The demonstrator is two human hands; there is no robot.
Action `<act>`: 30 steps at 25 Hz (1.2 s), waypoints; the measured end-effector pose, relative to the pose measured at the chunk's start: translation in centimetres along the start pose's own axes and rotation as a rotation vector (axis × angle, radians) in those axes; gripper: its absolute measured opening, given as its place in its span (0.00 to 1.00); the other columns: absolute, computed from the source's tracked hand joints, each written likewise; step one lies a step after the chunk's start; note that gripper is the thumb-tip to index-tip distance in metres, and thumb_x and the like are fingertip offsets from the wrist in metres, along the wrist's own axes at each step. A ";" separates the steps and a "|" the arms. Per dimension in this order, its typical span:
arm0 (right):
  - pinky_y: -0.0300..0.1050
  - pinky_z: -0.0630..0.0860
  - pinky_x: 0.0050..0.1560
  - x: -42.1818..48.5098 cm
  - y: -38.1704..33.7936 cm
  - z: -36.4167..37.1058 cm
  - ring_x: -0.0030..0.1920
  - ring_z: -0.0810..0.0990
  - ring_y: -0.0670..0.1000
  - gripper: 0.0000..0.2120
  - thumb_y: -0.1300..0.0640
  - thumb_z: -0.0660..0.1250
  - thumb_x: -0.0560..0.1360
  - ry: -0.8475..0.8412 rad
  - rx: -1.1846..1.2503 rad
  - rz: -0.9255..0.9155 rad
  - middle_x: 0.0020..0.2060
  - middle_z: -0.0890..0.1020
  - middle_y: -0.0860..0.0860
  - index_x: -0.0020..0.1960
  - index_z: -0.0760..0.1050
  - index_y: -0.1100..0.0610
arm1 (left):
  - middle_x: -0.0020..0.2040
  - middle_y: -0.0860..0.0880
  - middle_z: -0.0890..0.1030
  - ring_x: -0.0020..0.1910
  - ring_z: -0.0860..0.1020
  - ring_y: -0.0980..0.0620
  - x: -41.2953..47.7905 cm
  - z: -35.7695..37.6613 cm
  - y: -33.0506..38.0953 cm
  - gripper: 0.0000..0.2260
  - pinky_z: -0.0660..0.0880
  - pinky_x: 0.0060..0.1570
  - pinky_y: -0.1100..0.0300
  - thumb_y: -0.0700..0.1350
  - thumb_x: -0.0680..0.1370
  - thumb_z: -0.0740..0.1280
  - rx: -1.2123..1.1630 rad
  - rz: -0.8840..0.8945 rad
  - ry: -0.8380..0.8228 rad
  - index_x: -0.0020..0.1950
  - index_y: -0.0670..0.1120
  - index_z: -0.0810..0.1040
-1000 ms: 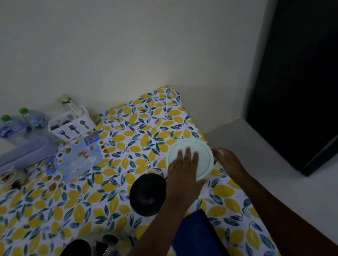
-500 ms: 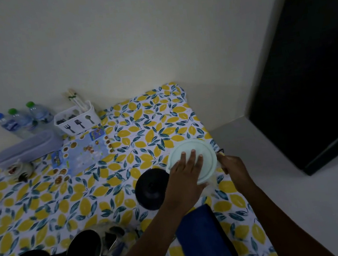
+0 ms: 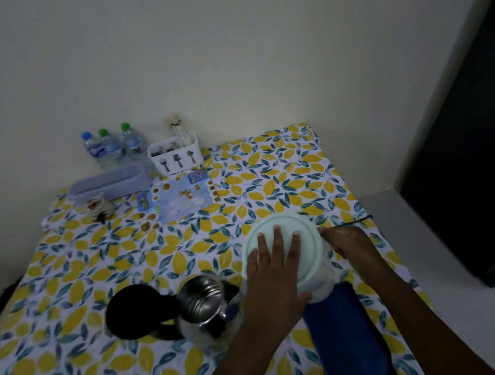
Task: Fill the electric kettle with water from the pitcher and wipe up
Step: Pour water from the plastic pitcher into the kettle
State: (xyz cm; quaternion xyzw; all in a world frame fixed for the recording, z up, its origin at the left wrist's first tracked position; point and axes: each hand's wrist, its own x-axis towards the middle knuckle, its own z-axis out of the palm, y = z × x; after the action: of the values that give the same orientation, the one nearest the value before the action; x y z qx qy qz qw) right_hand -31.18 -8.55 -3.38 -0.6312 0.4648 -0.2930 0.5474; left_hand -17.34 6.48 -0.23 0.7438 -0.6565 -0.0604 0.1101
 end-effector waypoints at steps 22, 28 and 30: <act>0.46 0.65 0.33 -2.9 -13.4 9.5 0.28 0.72 0.52 0.24 0.43 0.72 0.68 -0.086 -0.562 -0.229 0.24 0.71 0.54 0.25 0.73 0.61 | 0.79 0.38 0.42 0.78 0.42 0.37 -6.1 -4.2 -3.5 0.49 0.48 0.76 0.45 0.52 0.72 0.73 -0.493 -0.323 0.182 0.77 0.44 0.39; 0.46 0.56 0.28 -3.9 -14.4 10.9 0.23 0.62 0.50 0.27 0.43 0.70 0.69 -0.129 -0.757 -0.306 0.21 0.61 0.50 0.24 0.58 0.54 | 0.80 0.40 0.44 0.78 0.43 0.40 -7.0 -3.0 -3.6 0.48 0.46 0.76 0.47 0.51 0.73 0.73 -0.572 -0.386 0.260 0.78 0.44 0.40; 0.46 0.56 0.28 -4.0 -14.6 11.2 0.23 0.61 0.49 0.27 0.43 0.69 0.68 -0.130 -0.790 -0.302 0.21 0.61 0.49 0.24 0.57 0.53 | 0.80 0.41 0.45 0.78 0.44 0.40 -7.0 -3.1 -3.7 0.48 0.47 0.76 0.46 0.51 0.73 0.73 -0.589 -0.398 0.272 0.78 0.44 0.41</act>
State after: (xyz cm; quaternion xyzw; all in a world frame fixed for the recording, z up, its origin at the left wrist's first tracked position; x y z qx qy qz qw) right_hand -19.03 -0.73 8.72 -0.8707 0.4080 -0.1287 0.2425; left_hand -13.97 14.09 1.51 0.7945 -0.4331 -0.1675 0.3913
